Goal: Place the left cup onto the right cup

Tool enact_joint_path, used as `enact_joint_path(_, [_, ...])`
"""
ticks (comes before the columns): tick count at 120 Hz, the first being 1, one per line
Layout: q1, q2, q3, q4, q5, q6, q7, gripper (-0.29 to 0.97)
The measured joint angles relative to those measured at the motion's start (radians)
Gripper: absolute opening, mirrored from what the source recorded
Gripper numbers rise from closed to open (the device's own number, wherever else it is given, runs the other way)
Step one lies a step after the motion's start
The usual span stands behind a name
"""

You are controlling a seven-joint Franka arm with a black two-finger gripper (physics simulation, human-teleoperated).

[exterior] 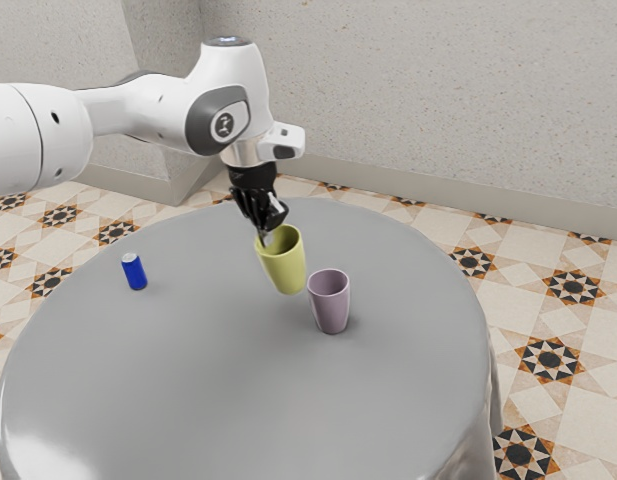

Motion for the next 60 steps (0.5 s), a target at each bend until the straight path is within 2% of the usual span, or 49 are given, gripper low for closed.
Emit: enact_joint_path(60, [-0.026, 0.016, -0.013, 0.056, -0.001, -0.002, -0.001, -0.11])
